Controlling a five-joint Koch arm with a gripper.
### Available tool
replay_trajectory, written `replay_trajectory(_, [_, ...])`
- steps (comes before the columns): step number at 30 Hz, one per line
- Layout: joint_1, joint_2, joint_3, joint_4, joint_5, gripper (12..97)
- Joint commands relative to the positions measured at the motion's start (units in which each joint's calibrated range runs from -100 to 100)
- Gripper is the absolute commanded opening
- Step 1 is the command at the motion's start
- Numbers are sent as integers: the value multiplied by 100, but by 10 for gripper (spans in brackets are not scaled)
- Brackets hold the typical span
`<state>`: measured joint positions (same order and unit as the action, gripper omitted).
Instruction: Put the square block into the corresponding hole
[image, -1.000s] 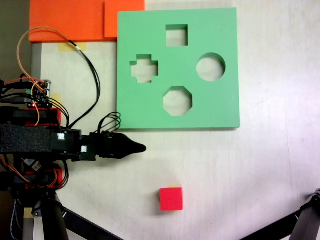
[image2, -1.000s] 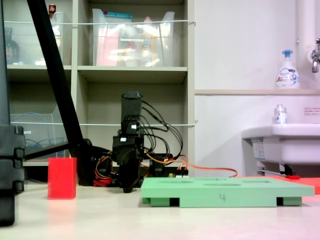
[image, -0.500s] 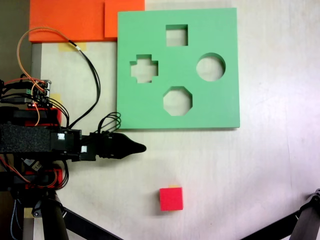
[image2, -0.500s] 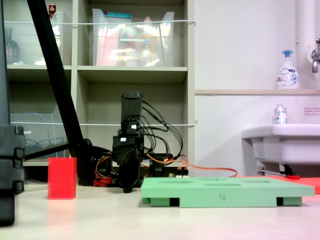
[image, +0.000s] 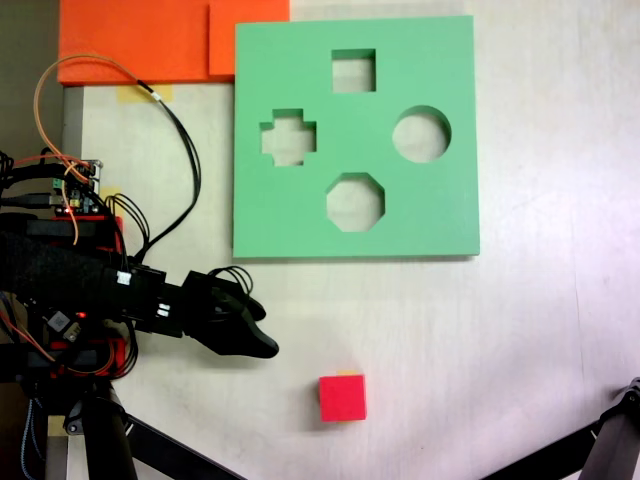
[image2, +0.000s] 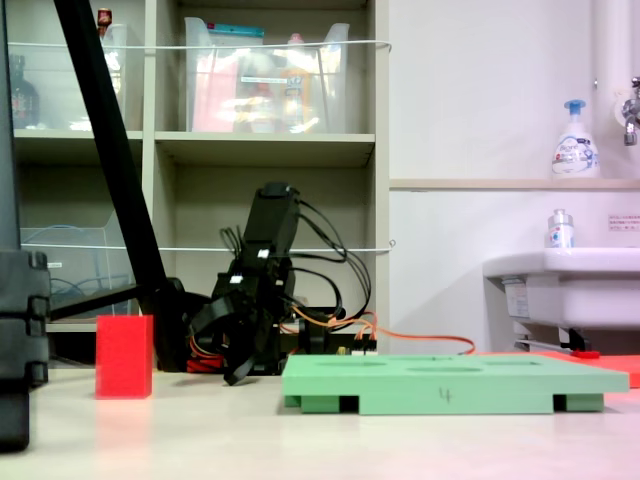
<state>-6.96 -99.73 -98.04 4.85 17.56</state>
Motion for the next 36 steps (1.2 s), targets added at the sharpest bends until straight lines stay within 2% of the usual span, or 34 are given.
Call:
replay_trajectory(1, [-98,-27,-196,-181,449,493])
replay_trajectory(5, [-137,-27,-196,-528,1192,466])
replay_trajectory(7, [-225,-27,-76,-1770,1543,466])
replay_trajectory(10, [-230,-27,1459,-4197,1866,465])
replay_trajectory(16, [-156,-27,3244,-6652,2032,456])
replay_trajectory(29, [161,-27,6324,-9165,2188,442])
replay_trajectory(36, [176,825,8029,-10148,2193,579])
